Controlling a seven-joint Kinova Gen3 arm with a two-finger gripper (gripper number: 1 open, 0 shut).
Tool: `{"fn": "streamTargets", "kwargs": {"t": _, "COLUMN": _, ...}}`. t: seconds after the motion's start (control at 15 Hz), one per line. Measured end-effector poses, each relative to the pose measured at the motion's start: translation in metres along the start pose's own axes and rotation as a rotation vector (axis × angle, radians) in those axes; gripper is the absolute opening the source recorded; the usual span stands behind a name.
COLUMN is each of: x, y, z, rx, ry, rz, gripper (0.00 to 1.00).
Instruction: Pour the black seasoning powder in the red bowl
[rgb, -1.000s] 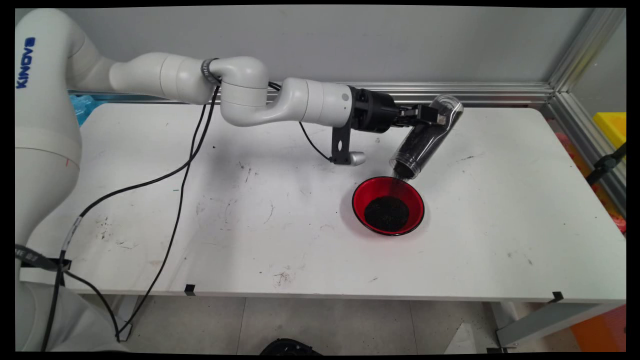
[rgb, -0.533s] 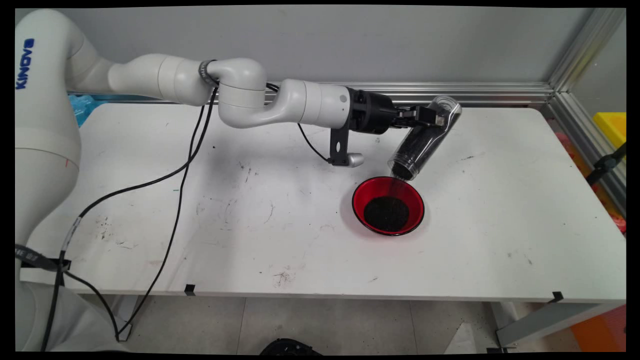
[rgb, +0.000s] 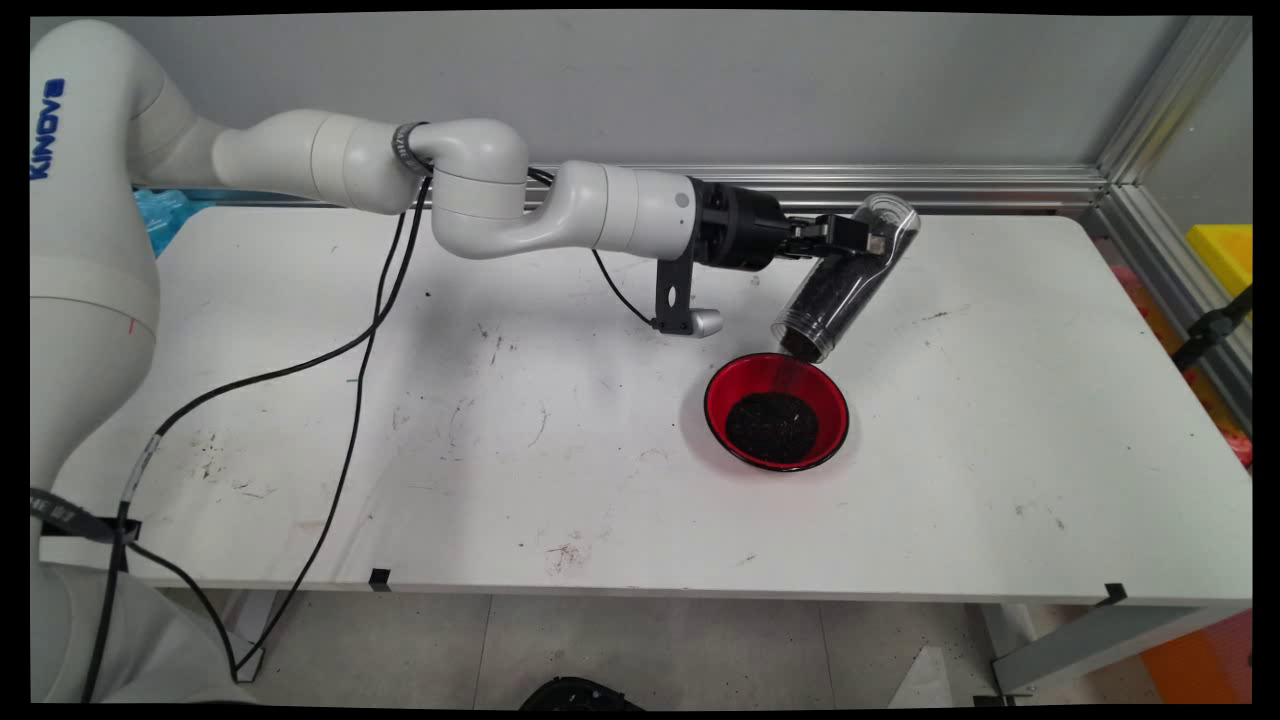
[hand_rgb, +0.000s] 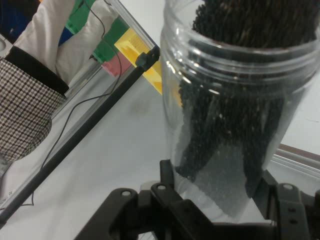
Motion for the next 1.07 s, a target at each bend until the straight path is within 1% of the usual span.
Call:
{"fn": "streamTargets", "kwargs": {"t": 0.4, "x": 0.0016, "y": 0.0006, "z": -0.0019, "rx": 0.001, "ry": 0.002, "rz": 0.002, "gripper": 0.0}}
{"fn": "streamTargets", "kwargs": {"t": 1.07, "x": 0.0032, "y": -0.0018, "z": -0.006, "rx": -0.028, "ry": 0.007, "rz": -0.066, "gripper": 0.0}}
